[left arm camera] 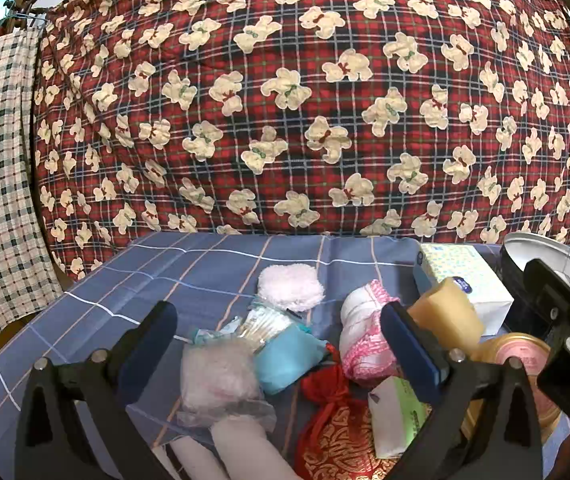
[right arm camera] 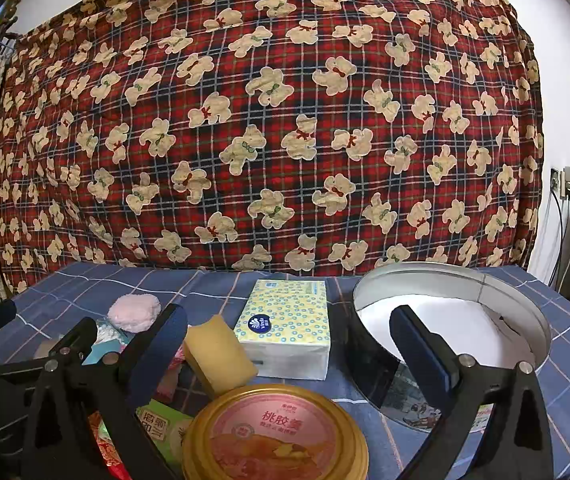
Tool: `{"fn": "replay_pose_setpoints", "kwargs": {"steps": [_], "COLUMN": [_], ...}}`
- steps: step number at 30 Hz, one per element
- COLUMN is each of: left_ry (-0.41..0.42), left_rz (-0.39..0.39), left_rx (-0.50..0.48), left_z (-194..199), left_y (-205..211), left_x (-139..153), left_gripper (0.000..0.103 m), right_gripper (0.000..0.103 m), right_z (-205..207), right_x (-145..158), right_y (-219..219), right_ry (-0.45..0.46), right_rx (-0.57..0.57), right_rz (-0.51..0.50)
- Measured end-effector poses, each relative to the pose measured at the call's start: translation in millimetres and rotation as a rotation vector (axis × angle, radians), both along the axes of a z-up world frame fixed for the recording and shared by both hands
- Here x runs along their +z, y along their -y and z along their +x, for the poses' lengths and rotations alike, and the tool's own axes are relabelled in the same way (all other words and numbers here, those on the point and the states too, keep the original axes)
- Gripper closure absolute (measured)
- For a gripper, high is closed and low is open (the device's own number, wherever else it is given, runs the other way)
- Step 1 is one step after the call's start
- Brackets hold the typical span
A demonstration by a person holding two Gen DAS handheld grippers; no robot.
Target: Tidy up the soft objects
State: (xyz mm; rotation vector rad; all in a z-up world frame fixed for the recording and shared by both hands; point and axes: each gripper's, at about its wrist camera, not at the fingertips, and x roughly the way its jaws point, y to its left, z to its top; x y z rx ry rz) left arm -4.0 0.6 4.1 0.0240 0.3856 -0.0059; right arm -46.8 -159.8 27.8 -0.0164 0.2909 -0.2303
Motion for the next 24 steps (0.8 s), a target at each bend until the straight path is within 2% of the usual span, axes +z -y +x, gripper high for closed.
{"fn": "replay_pose_setpoints", "kwargs": {"steps": [24], "left_ry": [0.003], "left_rz": [-0.002], "left_rx": [-0.001], "left_z": [-0.7], "left_y": [-1.3], "left_x": [-0.4], "left_gripper": [0.0], "right_gripper": [0.001], "right_z": [-0.2], "right_x": [3.5], "right_y": [-0.7], "right_ry": [0.003], "right_rx": [0.003], "right_rz": [-0.006]}}
